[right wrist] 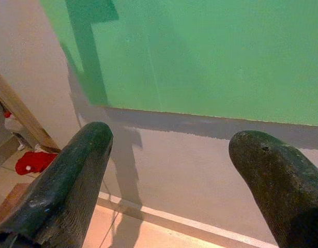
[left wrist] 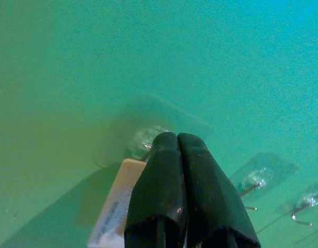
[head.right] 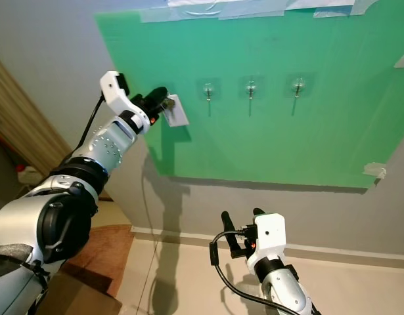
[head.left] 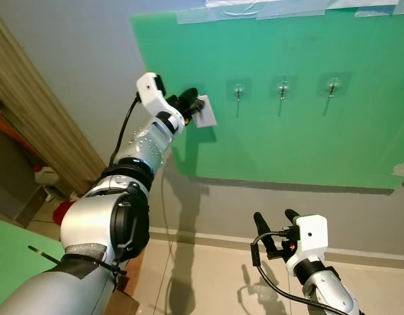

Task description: Hang keys on a hook

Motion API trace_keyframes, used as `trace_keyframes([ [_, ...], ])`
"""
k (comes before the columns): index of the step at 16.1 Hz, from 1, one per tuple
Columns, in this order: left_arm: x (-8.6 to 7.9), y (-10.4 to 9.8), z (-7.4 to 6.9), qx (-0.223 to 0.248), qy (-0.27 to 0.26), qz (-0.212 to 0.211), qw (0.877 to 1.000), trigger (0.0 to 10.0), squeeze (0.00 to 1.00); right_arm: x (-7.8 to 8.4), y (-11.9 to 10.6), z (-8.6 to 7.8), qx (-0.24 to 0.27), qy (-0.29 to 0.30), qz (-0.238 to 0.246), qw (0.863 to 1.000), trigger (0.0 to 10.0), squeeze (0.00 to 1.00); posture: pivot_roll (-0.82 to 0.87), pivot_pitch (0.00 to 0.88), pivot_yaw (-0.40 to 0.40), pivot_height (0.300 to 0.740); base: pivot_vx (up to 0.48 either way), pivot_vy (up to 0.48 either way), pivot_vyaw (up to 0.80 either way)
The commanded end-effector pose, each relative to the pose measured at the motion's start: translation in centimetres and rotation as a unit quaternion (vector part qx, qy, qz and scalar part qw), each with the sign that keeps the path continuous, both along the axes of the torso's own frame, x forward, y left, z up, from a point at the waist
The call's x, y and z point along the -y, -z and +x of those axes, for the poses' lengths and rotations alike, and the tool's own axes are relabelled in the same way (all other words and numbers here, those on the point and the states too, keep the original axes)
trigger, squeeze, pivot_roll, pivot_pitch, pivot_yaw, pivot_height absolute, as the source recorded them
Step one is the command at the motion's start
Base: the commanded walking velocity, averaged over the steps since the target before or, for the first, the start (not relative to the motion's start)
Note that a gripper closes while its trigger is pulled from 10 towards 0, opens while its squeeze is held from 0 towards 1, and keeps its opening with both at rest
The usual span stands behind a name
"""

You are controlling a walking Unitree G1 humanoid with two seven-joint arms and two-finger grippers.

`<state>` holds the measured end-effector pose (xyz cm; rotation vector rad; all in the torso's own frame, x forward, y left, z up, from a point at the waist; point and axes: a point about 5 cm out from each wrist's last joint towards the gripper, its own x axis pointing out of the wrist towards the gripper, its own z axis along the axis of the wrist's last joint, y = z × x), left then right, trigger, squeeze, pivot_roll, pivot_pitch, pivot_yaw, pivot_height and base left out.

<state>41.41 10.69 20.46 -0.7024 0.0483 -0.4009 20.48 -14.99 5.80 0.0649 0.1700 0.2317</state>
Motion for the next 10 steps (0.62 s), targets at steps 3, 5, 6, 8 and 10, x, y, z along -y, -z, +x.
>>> trace_keyframes([
  [3, -1.5, -0.5, 0.3, -0.02, -0.036, -0.05, 0.998, 10.0, 0.0, -0.6, 0.0, 0.0, 0.001, -0.007, 0.007, 1.0, 10.0, 0.0, -0.27, 0.006, 0.187, 0.74, 0.0, 0.0, 0.0],
  [5, -2.1, 0.0, 0.3, -0.042, -0.048, -0.077, 0.995, 10.0, 0.0, -0.7, -0.1, 0.0, 0.0, -0.006, 0.008, 1.0, 10.0, 0.0, -0.27, 0.008, 0.187, 0.74, 0.0, 0.0, 0.0],
  [6, -2.0, 0.4, 0.2, -0.053, -0.048, -0.087, 0.994, 10.0, 0.0, -0.8, -0.2, 0.0, 0.0, -0.006, 0.008, 1.0, 10.0, 0.0, -0.27, 0.01, 0.187, 0.74, 0.0, 0.0, 0.0],
  [8, -1.9, 1.0, 0.1, -0.074, -0.046, -0.099, 0.991, 10.0, 0.0, -0.8, -0.3, 0.0, 0.001, -0.006, 0.007, 1.0, 10.0, 0.0, -0.27, 0.011, 0.186, 0.74, 0.0, 0.0, 0.0],
  [10, -1.6, 1.8, -0.1, -0.094, -0.047, -0.094, 0.99, 10.0, 0.0, -0.8, -0.3, 0.0, 0.001, -0.006, 0.006, 1.0, 10.0, 0.0, -0.27, 0.013, 0.187, 0.74, 0.0, 0.0, 0.0],
])
